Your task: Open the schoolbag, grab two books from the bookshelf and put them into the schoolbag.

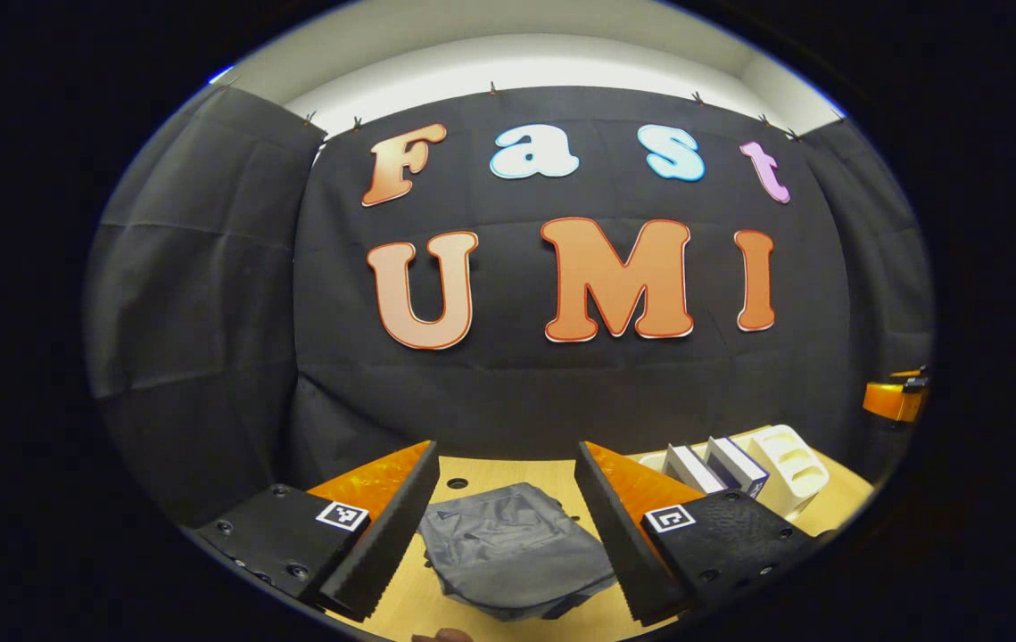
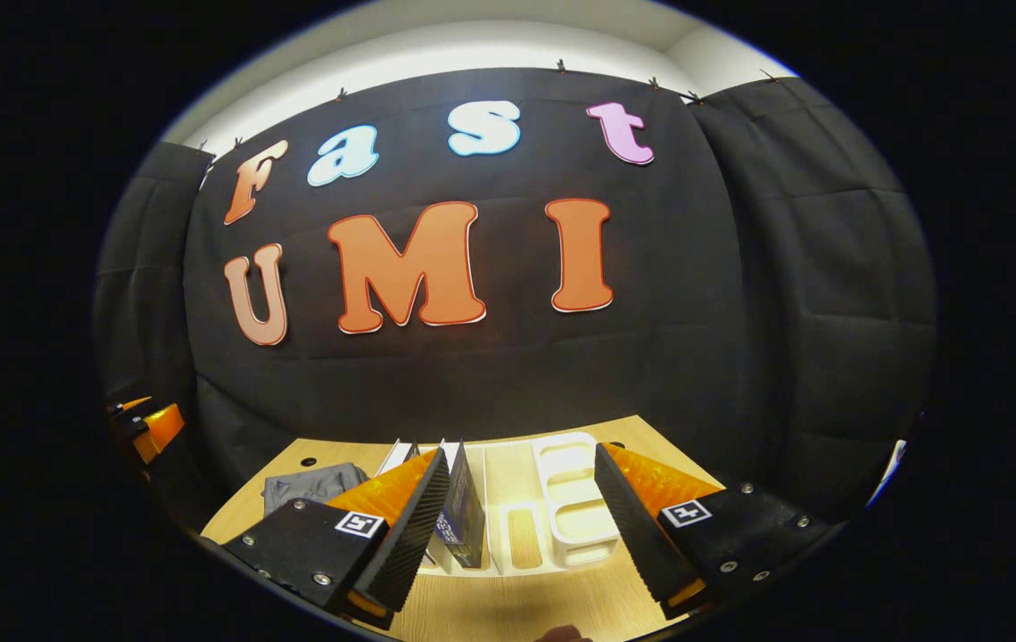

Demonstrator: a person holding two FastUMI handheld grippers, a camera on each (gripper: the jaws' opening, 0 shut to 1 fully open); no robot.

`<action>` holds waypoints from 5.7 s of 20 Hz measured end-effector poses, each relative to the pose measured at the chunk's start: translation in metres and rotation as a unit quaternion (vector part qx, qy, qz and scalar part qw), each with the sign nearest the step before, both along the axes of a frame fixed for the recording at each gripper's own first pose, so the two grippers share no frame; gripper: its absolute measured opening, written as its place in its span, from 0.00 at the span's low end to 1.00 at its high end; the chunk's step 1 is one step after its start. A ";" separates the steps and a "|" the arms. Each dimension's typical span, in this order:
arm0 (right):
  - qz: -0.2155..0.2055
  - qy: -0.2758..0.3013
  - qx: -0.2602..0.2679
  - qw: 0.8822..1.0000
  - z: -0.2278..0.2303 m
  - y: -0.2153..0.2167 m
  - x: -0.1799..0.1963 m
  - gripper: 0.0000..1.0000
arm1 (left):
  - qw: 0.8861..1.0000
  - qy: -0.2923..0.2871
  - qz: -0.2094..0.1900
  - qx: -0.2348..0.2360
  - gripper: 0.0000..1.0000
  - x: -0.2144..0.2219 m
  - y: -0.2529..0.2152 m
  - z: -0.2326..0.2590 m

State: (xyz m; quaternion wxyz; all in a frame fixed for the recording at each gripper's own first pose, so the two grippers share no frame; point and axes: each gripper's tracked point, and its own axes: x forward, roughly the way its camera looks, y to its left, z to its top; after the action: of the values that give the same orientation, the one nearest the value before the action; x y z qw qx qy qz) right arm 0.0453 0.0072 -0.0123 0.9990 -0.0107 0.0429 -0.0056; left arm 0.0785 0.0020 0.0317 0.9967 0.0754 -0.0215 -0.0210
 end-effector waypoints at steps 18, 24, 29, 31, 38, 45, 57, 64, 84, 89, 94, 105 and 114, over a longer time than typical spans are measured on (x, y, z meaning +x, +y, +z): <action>-0.062 0.080 0.028 0.994 -0.067 -0.046 -0.017 0.97 | 0.931 0.150 -0.105 0.317 0.98 0.021 -0.051 -0.210; -0.091 0.107 0.026 0.990 -0.081 -0.074 -0.029 0.97 | 0.881 0.209 -0.126 0.405 0.97 0.035 -0.050 -0.313; -0.109 0.123 0.027 0.986 -0.090 -0.090 -0.034 0.97 | 0.852 0.270 -0.121 0.432 0.97 0.064 -0.036 -0.362; -0.110 0.127 0.024 0.985 -0.092 -0.092 -0.032 0.97 | 0.843 0.269 -0.115 0.451 0.97 0.075 -0.032 -0.360; -0.078 0.137 0.014 0.987 -0.097 -0.077 -0.014 0.98 | 0.834 0.289 -0.119 0.455 0.46 0.073 -0.029 -0.365; -0.052 0.136 0.057 0.988 -0.107 -0.029 -0.013 0.98 | 0.827 0.315 -0.157 0.438 0.02 0.078 -0.026 -0.347; -0.053 0.138 0.053 0.988 -0.104 0.011 -0.021 0.98 | 0.844 0.332 -0.209 0.366 0.00 0.113 -0.005 -0.235; -0.070 0.147 0.016 0.987 -0.102 0.030 -0.046 0.97 | 0.866 0.290 -0.202 0.354 0.00 0.163 0.008 -0.159; 0.116 0.295 0.053 0.947 0.030 0.204 0.051 0.98 | 0.879 0.263 -0.237 0.320 0.01 0.199 0.002 -0.122; 0.073 0.423 0.042 0.902 -0.035 0.215 0.112 0.98 | 0.884 0.264 -0.236 0.307 0.01 0.200 0.004 -0.121; 0.027 0.499 -0.019 0.866 -0.106 0.201 0.147 0.99 | 0.888 0.270 -0.231 0.290 0.01 0.202 0.009 -0.119; -0.039 0.564 -0.017 0.825 -0.191 0.172 0.174 0.71 | 0.886 0.282 -0.226 0.291 0.00 0.203 0.010 -0.122; -0.058 0.529 -0.011 0.847 -0.133 0.174 0.163 0.35 | 0.886 0.285 -0.234 0.282 0.00 0.202 0.009 -0.123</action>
State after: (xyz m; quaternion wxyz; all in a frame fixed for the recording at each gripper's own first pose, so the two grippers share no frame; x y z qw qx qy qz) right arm 0.2083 0.1816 -0.1452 0.8227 -0.0208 0.5651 -0.0580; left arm 0.2805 0.0109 -0.0916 0.8626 0.3372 0.2531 -0.2797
